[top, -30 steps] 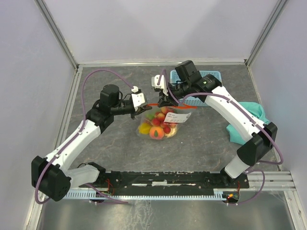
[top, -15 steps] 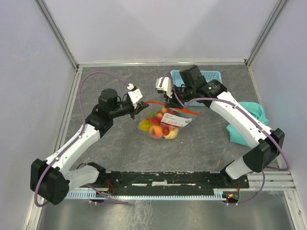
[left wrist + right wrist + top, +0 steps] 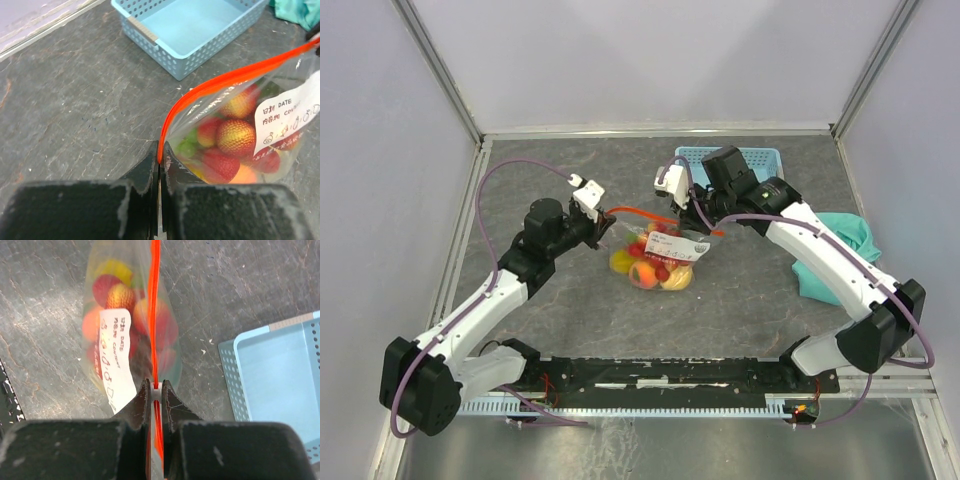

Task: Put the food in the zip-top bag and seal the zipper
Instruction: Zip the zipper food storage bag at the center of the board.

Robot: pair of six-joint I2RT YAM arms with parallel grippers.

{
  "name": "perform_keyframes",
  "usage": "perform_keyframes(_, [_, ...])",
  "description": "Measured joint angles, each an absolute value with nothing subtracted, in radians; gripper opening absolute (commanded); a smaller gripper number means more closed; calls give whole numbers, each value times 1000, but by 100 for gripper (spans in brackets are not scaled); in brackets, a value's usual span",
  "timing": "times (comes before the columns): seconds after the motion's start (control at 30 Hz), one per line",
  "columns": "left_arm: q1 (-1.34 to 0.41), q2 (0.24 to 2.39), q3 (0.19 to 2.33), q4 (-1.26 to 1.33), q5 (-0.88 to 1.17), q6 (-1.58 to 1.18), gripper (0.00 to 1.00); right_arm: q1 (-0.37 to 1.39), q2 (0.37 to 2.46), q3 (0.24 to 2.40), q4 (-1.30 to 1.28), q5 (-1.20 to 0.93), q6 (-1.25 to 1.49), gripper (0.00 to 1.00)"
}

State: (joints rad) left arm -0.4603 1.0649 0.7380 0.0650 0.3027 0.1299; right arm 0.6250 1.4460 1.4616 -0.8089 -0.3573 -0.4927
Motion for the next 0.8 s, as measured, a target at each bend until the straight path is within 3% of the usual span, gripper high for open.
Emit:
perform_keyframes(0.43, [-459,1047,707,85,93,66,3,620,1410,1433,-843,-187,-407,1])
perform_keyframes(0.8, [-459,1037,698,79,55,65,3,600,1394,1392,-865,-104,-337,1])
